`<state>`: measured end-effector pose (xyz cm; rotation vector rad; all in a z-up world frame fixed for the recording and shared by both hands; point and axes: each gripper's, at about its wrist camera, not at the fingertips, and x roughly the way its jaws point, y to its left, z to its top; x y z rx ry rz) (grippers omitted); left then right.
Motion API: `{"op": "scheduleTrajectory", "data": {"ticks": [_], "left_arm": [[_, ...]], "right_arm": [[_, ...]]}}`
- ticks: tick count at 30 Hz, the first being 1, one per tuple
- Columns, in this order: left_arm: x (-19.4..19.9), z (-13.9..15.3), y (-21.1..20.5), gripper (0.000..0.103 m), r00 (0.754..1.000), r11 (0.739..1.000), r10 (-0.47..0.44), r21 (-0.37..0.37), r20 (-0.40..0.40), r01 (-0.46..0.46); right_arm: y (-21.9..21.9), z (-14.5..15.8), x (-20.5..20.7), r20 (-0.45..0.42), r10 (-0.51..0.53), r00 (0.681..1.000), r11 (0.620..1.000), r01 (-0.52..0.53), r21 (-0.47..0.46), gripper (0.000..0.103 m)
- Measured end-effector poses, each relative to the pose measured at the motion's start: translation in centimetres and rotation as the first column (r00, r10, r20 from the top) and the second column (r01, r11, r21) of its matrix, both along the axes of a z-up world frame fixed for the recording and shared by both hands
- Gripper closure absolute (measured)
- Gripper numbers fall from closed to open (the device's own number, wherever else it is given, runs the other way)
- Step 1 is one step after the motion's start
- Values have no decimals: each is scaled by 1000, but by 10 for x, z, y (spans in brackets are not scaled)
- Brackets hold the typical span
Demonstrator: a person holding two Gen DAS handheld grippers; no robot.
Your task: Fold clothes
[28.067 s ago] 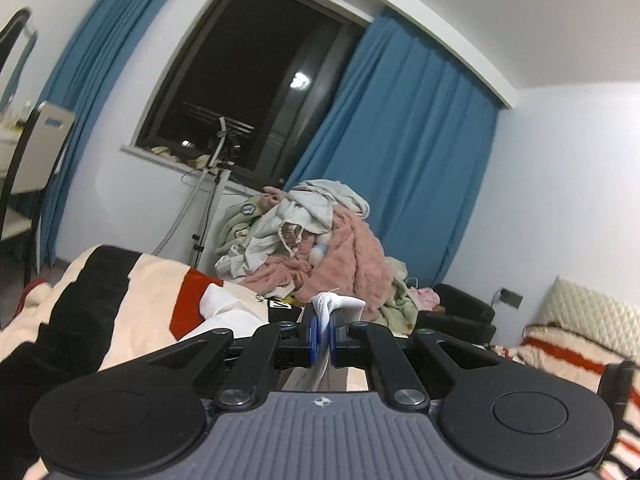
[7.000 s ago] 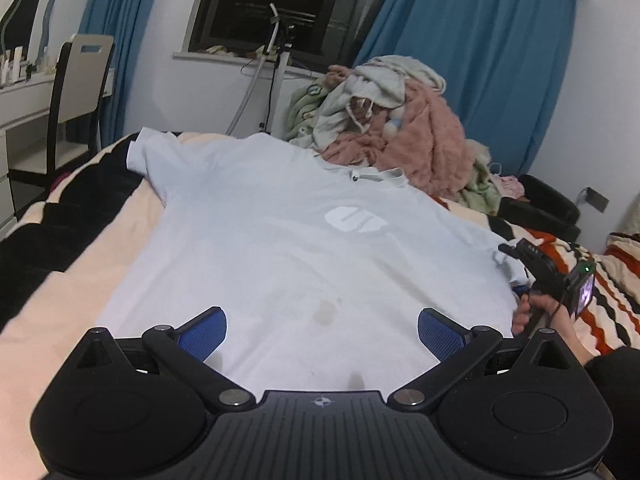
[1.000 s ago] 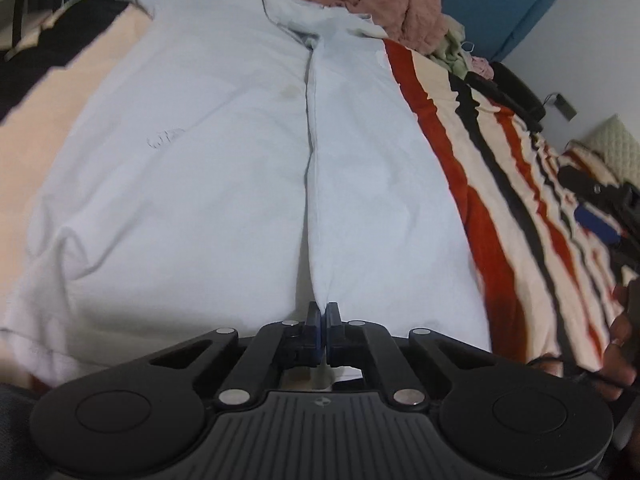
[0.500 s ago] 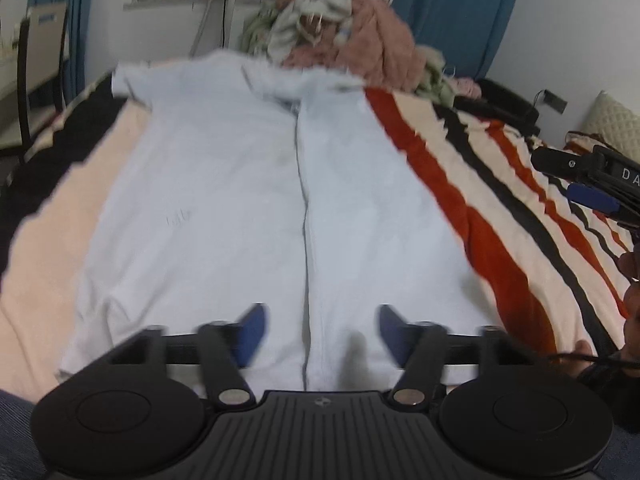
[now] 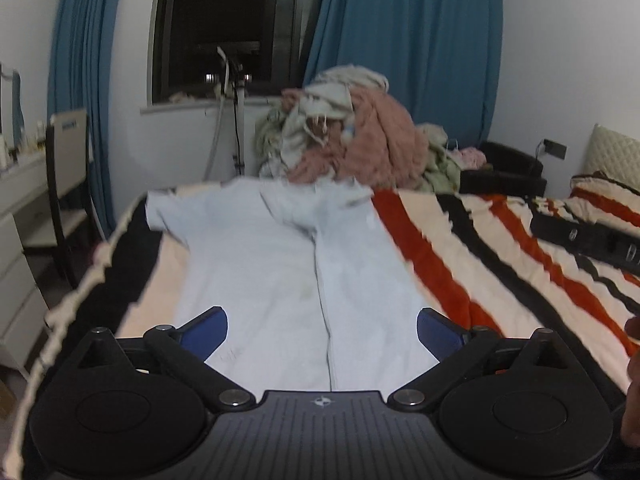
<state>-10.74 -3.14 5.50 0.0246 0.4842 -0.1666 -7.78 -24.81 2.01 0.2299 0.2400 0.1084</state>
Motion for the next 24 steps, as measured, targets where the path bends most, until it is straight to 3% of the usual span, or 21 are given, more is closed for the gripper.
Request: {"op": "scheduleTrajectory", "data": {"ticks": [5, 9, 13, 17, 22, 24], "left_arm": [[-17, 56, -6, 1, 998, 999, 37, 20, 54, -38], [-31, 103, -7, 0, 996, 998, 69, -13, 63, -69], [-38, 134, -8, 0, 995, 999, 53, -16, 82, -52], [-30, 135, -6, 0, 988, 998, 46, 38, 147, -52], [-3, 99, 11, 0, 981, 997, 46, 60, 188, -58], [19, 81, 17, 0, 986, 997, 54, 41, 160, -61]], "right_arm": [[5, 31, -11, 15, -34, 999, 999, 34, 7, 15], [9, 62, -24, 42, -49, 998, 999, 49, -16, 15], [16, 82, -21, 24, -50, 998, 998, 51, -30, 15], [23, 91, -9, -5, -49, 999, 999, 49, -3, 15], [33, 95, 12, -45, -30, 999, 999, 31, 24, 15], [34, 94, 23, -36, 7, 999, 1000, -7, 19, 15]]}}
